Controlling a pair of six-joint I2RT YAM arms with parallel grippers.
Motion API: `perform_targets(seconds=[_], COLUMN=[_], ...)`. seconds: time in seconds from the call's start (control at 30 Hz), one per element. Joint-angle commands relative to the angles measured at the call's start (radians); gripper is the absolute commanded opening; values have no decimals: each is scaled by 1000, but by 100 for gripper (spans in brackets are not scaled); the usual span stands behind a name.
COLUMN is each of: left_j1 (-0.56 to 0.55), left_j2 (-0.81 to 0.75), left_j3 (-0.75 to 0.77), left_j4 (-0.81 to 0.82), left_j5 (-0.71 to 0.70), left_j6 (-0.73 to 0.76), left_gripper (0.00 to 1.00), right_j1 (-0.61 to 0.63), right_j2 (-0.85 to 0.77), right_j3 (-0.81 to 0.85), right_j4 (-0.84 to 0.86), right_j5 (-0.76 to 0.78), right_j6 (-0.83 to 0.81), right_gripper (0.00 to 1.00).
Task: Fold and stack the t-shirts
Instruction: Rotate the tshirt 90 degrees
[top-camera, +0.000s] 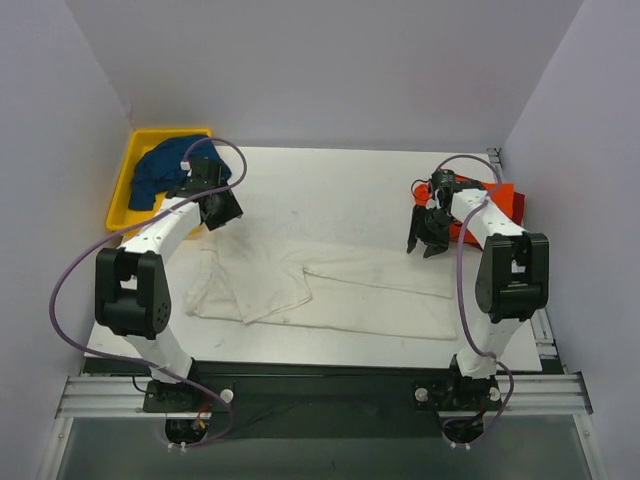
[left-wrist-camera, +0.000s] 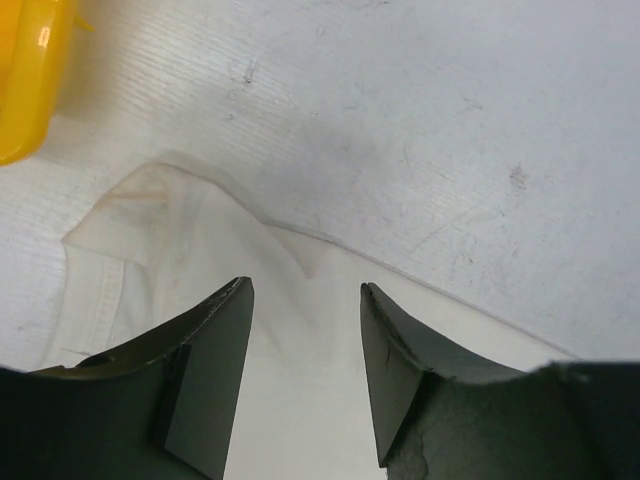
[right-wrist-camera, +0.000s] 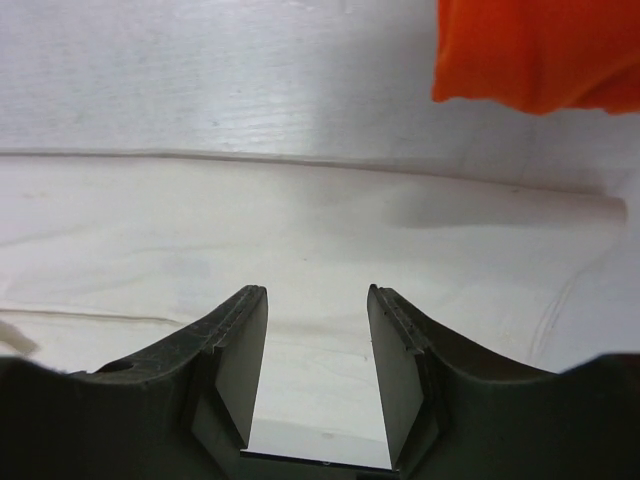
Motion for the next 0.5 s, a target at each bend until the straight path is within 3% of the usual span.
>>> perform_targets(seconds=[0.0, 0.27, 0.47], left_j1=[-38, -82, -131], left_j2=[-99, -205, -186], left_j3=[-33, -158, -207], left_j4=[-42, -95, -82], left_j5=[8, 6, 73], left_j6=[-54, -97, -146], left_gripper=[57, 59, 60], right_j1=[35, 105, 116], right_j2=[-12, 55, 93], right_j3=[38, 38, 26], right_j4=[-62, -55, -52], right_j5=[-27, -45, -55], right_j6=[-14, -14, -1], right_gripper=[45, 45, 45])
